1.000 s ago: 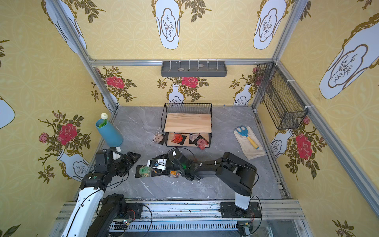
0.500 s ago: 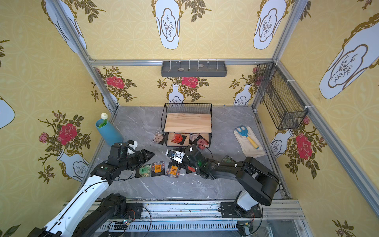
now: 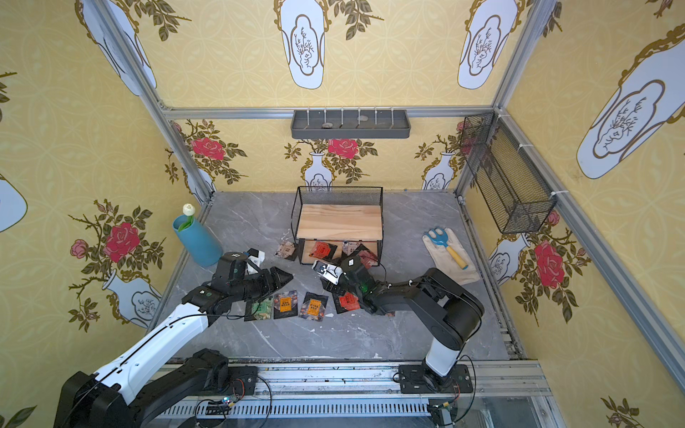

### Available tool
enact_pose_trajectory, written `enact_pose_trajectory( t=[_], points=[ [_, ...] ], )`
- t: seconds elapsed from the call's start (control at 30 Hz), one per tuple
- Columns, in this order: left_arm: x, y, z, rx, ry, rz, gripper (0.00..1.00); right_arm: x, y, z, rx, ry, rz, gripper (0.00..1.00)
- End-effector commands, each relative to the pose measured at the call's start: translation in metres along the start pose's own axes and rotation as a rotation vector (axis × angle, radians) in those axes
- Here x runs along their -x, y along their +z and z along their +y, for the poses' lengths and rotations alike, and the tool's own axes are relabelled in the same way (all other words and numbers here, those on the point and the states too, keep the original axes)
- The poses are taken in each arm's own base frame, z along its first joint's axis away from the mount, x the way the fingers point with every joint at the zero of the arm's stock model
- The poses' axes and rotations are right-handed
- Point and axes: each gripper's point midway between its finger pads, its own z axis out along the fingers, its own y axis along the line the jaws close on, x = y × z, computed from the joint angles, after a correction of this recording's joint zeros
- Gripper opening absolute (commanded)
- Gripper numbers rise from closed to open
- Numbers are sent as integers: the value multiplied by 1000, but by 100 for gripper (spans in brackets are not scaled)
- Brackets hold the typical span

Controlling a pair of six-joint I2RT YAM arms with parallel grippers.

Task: Remove the tea bags from the shelf
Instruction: Pick up the tea bag from the shelf.

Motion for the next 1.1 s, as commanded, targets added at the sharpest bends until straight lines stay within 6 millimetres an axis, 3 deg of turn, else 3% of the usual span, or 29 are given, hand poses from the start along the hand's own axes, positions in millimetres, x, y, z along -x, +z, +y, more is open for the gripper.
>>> enact_pose_trajectory(
  t=[0.0,0.47,1.07],
  points=[
    [2,2,0,-10,3,-15,80,14,7,-11,-44,-21,-65,71],
    [2,2,5,12,-14,-21,80,-3,39,-20,-35,-32,-33,73],
    [5,-1,11,42,-26,-44,80,-23,60,-21,14,31,-2,73]
  ],
)
